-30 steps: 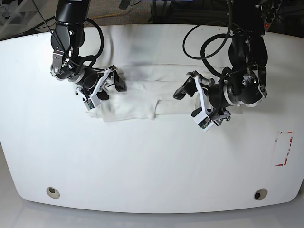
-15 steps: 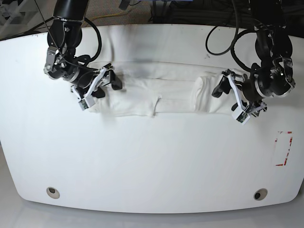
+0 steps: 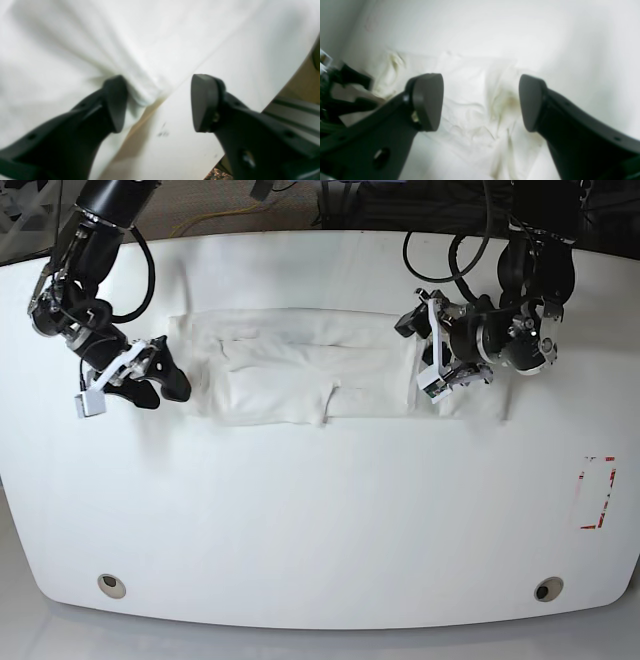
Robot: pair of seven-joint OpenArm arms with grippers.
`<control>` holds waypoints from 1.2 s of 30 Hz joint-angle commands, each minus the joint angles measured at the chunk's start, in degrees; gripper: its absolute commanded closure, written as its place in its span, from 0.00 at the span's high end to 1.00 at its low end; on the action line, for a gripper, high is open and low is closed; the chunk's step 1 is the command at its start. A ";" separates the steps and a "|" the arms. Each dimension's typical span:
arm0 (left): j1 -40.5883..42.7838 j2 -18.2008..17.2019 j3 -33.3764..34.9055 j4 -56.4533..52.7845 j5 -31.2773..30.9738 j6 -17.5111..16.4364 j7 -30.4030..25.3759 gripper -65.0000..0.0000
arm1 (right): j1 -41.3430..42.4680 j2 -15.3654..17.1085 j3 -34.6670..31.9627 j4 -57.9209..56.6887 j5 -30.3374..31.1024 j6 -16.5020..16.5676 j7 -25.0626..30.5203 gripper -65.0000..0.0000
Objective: Fold the T-shirt properly
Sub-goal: 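Fold the shirt's side inward with the left gripper toward the right gripper, then fold the other side inward with the right gripper toward the left gripper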
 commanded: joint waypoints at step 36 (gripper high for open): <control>6.96 -3.05 -15.84 -11.22 7.22 -6.09 -15.29 0.49 | 3.17 0.03 -13.49 -20.31 -0.32 0.30 9.06 0.18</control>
